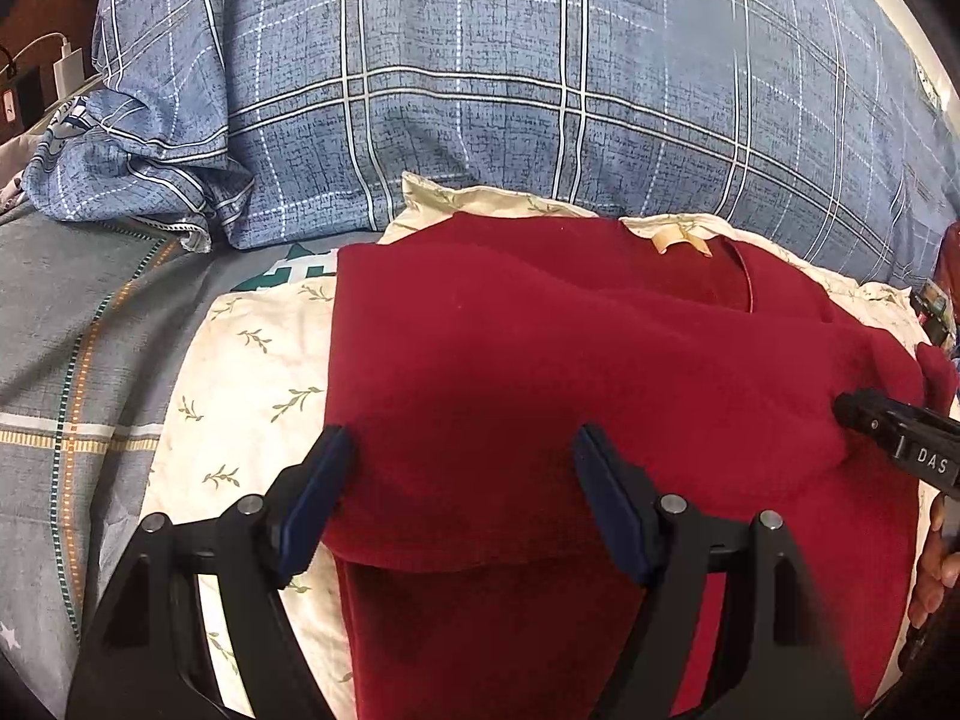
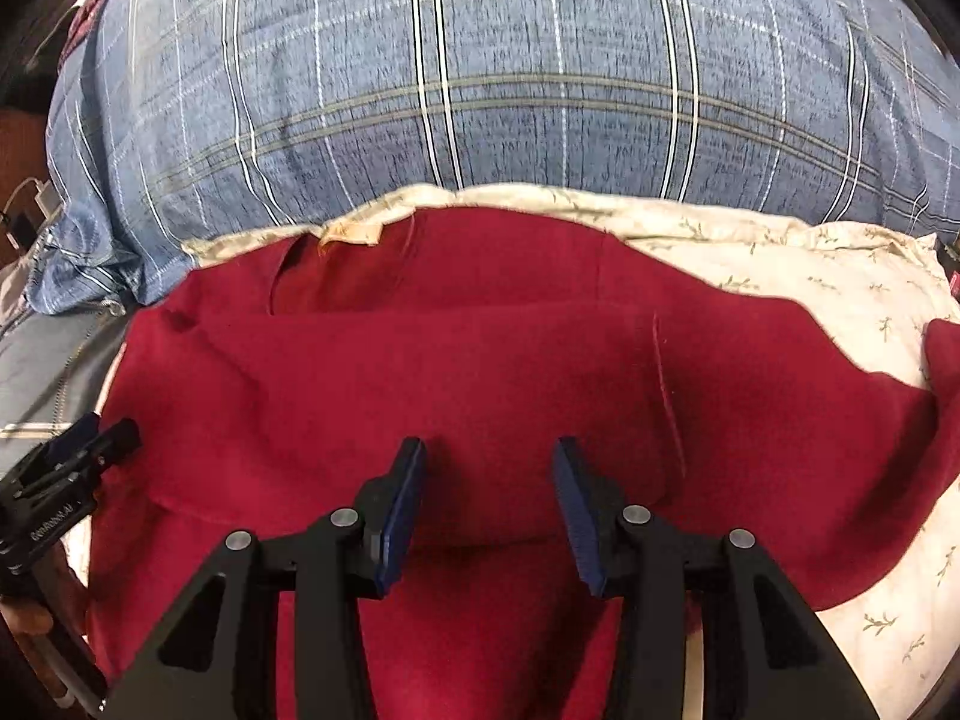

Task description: Fold small clothes

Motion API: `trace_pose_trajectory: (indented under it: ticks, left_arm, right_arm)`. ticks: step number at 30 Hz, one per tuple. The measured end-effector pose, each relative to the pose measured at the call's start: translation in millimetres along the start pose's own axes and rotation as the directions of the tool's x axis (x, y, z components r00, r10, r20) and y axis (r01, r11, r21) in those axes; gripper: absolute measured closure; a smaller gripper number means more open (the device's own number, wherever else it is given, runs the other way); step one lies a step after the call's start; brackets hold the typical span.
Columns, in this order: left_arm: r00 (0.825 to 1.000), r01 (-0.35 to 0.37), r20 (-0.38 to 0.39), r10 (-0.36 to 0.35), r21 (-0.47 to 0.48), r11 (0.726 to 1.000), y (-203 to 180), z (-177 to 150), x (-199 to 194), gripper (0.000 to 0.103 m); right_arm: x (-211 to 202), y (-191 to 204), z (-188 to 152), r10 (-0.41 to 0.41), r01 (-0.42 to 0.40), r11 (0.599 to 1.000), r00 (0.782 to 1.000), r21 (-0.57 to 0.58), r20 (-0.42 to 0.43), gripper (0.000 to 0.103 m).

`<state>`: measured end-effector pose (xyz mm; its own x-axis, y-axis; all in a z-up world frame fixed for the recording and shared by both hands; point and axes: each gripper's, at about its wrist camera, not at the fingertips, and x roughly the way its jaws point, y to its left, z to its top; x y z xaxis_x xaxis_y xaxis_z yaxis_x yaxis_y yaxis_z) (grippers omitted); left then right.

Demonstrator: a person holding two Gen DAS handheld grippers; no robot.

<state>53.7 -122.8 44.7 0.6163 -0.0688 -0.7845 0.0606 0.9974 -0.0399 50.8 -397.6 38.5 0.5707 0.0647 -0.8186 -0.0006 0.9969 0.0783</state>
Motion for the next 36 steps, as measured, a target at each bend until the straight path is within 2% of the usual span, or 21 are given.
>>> trace_pose_trajectory:
  ticks: [2,5,6,8,10,14,17,22,24,25,27,28,29,30,32,36]
  left_arm:
    - [1.000,0.000,0.001,0.000,0.007,1.000,0,0,0,0.026]
    - [1.000,0.003,0.005,-0.003,0.008,1.000,0,-1,0,0.026]
    - [1.000,0.002,0.006,-0.002,0.008,1.000,0,-1,0,0.026]
    - [1.000,0.001,0.007,-0.001,0.009,1.000,0,-1,-1,0.026]
    - [1.000,0.005,0.015,-0.005,0.001,1.000,1,-1,-2,0.026]
    - [1.000,0.013,0.021,-0.012,-0.015,1.000,4,0,-3,0.026]
    - [1.000,0.010,0.021,-0.010,-0.016,1.000,4,0,-2,0.026]
    - [1.000,-0.009,0.021,0.009,0.002,1.000,1,-1,-1,0.026]
    - [1.000,-0.012,0.020,0.012,0.009,1.000,0,-2,-1,0.026]
    - [1.000,-0.012,0.019,0.012,0.011,1.000,0,-2,-1,0.026]
    - [1.000,-0.010,0.016,0.010,0.010,1.000,1,-2,-2,0.026]
    - [1.000,-0.010,0.015,0.010,0.008,1.000,1,-1,-3,0.026]
    - [1.000,-0.010,0.015,0.010,0.006,1.000,2,-1,-4,0.026]
    - [1.000,-0.009,0.018,0.009,0.001,1.000,4,0,-7,0.026]
    - [1.000,-0.004,0.031,0.004,-0.009,1.000,9,1,-13,0.026]
    - [0.999,-0.002,0.052,0.004,-0.034,0.999,19,6,-22,0.026]
  right_arm:
    - [-4,0,0,0.004,-0.004,1.000,1.000,-0.004,-0.003,0.059]
    - [-24,-16,5,0.043,-0.044,0.998,0.999,0.051,0.022,0.057]
    - [-35,-30,8,0.017,-0.021,0.997,0.999,0.077,0.046,0.056]
    - [-50,-54,13,-0.038,0.029,0.992,0.996,0.119,0.075,0.048]
    - [-65,-93,20,-0.096,0.074,0.975,0.991,0.208,0.096,0.041]
    - [-88,-178,21,-0.176,0.124,0.900,0.980,0.419,0.088,0.035]
    - [-94,-236,10,-0.226,0.162,0.814,0.973,0.558,0.048,0.035]
    - [-83,-307,-12,-0.165,0.100,0.651,0.986,0.753,0.012,0.035]
    - [-75,-320,-14,-0.148,0.068,0.604,0.989,0.794,0.027,0.035]
    - [-72,-325,-15,-0.136,0.050,0.595,0.990,0.802,0.040,0.033]
    - [-60,-331,-12,-0.098,0.018,0.582,0.994,0.813,0.049,0.037]
    - [-56,-334,-13,-0.092,0.022,0.573,0.995,0.819,0.038,0.053]
    - [-54,-336,-14,-0.102,0.048,0.564,0.995,0.825,0.012,0.085]
    - [-56,-337,-14,-0.118,0.062,0.561,0.993,0.825,0.006,0.094]
    - [-71,-333,-11,-0.143,0.029,0.583,0.987,0.812,0.068,0.096]
    - [-114,-300,9,-0.196,0.014,0.712,0.964,0.702,0.179,0.097]
